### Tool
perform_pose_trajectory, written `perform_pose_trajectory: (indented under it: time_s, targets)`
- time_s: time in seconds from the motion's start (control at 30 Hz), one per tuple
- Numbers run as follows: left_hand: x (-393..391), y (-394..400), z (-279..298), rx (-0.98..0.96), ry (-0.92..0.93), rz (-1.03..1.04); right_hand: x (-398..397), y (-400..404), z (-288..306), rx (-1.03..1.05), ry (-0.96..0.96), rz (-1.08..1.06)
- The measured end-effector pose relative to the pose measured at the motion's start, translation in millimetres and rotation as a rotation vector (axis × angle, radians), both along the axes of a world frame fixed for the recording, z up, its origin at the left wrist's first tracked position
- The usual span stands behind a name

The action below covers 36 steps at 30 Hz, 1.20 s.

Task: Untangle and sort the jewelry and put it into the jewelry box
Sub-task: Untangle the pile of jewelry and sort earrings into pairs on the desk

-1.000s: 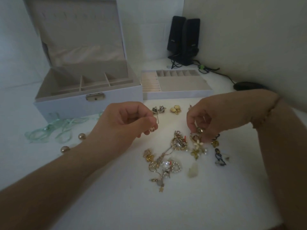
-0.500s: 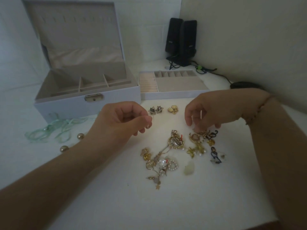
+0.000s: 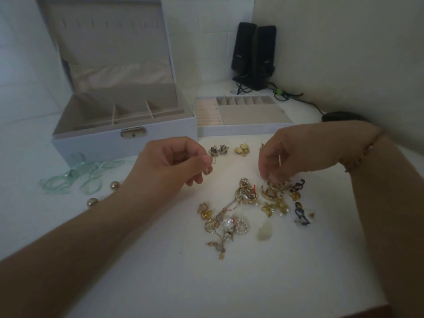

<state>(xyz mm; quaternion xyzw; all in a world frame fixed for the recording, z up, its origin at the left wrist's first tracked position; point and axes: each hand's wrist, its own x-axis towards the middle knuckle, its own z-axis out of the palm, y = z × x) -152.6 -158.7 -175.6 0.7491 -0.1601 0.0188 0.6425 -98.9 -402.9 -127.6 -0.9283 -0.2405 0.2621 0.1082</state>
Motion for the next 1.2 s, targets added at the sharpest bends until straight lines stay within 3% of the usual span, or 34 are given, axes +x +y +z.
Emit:
perform_pose_trajectory:
  time_s: [0.17, 0.3, 0.4, 0.63, 0.87, 1.2]
  targets:
    - [2.0, 1.2, 0.2, -0.049, -0.037, 0.085, -11.2, 13.2, 6.7, 0.210, -0.239, 0.137]
    - [4.7, 3.2, 0.9, -0.073, -0.050, 0.132, -31.4, 43.7, 2.9, 0.337, -0.139, 0.417]
    - [5.0, 4.4, 0.8, -0.080, -0.061, 0.110, -35.6, 57.3, -9.0, 0.299, -0.086, 0.525]
    - [4.3, 3.9, 1.0, -0.073, -0.063, 0.102, -29.6, 59.2, -16.4, 0.081, 0.010, 0.388]
    - [5.3, 5.3, 1.0, -0.097, -0.052, 0.106, -41.0, 53.0, -0.8, 0.282, -0.127, 0.348]
    - [5.2, 3.7, 0.4, -0.093, -0.053, 0.094, -31.6, 55.8, -14.1, 0.175, -0.196, 0.385]
